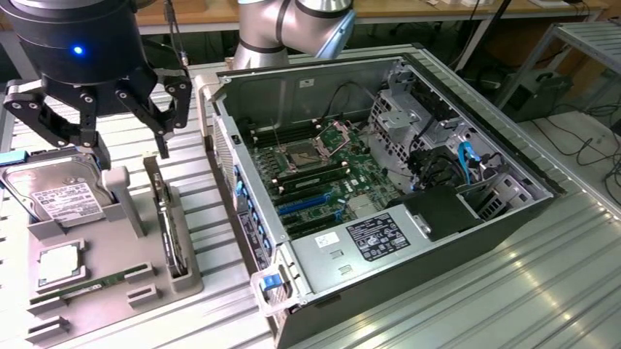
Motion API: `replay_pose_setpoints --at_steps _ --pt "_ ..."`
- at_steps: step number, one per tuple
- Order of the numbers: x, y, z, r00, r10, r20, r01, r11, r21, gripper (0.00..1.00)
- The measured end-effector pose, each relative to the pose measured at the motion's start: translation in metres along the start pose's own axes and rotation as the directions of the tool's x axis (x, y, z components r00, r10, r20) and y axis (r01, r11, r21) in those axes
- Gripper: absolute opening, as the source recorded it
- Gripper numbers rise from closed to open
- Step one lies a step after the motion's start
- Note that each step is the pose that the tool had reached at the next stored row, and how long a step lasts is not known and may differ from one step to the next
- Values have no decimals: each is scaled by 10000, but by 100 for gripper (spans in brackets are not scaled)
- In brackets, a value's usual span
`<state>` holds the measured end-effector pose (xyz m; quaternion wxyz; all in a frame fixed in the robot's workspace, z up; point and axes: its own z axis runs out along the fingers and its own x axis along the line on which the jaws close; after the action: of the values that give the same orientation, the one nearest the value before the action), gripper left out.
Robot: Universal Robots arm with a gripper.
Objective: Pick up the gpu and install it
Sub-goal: 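Pick up the gpu and move the gpu toward the slot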
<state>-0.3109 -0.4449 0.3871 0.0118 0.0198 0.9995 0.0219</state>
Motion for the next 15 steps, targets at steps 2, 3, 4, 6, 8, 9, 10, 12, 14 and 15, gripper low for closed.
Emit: replay_pose_setpoints --at_steps 2,3,4,6,8,9,10,12,14,15 --pt "0 0 0 10000 0 -2 0 10000 1 60" --pt "0 0 1 10000 0 -5 0 10000 1 66" --pt "0 0 5 10000 0 -5 0 10000 1 66" --pt "-1 -1 29 10000 0 -3 0 10000 -1 66" --pt "-7 0 62 10000 0 -6 0 10000 1 66" --pt "-7 1 82 10000 0 -5 0 10000 0 66" --pt "-6 0 100 10000 0 -4 0 10000 -1 66" --pt "-5 -2 157 10000 -4 -4 4 10000 -1 66" --pt "-3 -4 207 9999 -152 -11 152 9999 -5 66" --pt "-2 -4 227 9996 -264 -16 264 9997 -6 66"
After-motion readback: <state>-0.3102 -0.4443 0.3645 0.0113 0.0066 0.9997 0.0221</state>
